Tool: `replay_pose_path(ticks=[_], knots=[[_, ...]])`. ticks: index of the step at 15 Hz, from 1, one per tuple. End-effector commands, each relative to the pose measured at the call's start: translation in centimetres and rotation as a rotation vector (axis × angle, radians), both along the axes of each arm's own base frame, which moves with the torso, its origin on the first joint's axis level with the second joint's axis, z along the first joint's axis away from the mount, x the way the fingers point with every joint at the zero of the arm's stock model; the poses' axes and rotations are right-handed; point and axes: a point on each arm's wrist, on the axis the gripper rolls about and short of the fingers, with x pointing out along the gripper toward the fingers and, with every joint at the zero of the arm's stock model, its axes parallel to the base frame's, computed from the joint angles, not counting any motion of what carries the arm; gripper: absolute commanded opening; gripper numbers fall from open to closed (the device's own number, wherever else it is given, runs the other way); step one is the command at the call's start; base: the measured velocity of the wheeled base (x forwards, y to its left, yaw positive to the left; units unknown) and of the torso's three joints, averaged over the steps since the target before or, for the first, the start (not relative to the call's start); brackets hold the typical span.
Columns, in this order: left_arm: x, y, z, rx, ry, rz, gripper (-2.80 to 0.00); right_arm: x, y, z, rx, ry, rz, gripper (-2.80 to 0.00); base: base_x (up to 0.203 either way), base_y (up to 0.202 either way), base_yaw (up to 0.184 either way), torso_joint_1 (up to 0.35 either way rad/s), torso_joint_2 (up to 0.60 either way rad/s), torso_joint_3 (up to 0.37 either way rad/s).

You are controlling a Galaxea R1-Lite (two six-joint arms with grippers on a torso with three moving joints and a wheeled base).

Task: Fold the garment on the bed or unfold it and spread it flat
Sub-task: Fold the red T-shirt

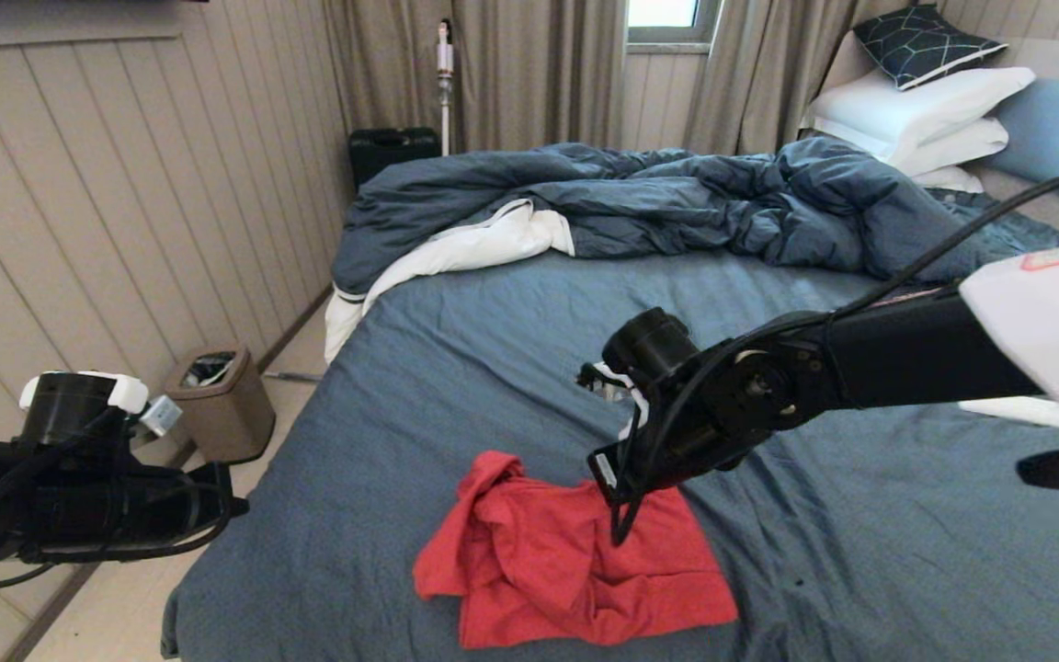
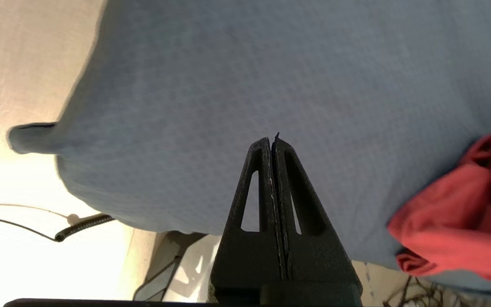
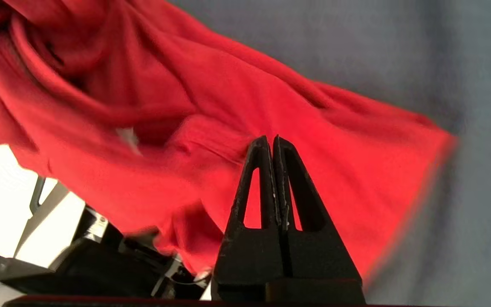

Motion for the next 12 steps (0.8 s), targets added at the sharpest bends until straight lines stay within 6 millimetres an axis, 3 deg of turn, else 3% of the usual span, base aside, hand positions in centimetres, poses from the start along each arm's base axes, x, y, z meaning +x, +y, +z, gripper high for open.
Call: replay_pose_path(ticks=[1, 5, 9, 12], knots=[[0.0, 0.0, 0.0, -0.002, 0.001, 0.001, -2.80, 0.8, 1.7, -2.1, -0.018, 0.033, 0.019, -2.80, 0.000, 0.000, 0.000, 0.000, 0.00, 0.000], [0.2, 0.0, -0.1, -0.001, 0.003, 0.000, -2.80, -0.4, 4.7, -1.5, 0.024, 0.021, 0.062, -2.80, 0.000, 0.000, 0.000, 0.000, 0.00, 0.000], [0.3, 0.0, -0.3, 0.001, 0.007, 0.000, -2.80, -4.9, 7.1, -0.3, 0.031, 0.022, 0.178, -2.80, 0.000, 0.000, 0.000, 0.000, 0.00, 0.000], [0.5, 0.0, -0.3, 0.002, 0.009, -0.001, -2.80, -8.1, 7.5, -1.2, -0.011, 0.070, 0.248, -2.80, 0.000, 0.000, 0.000, 0.000, 0.00, 0.000]])
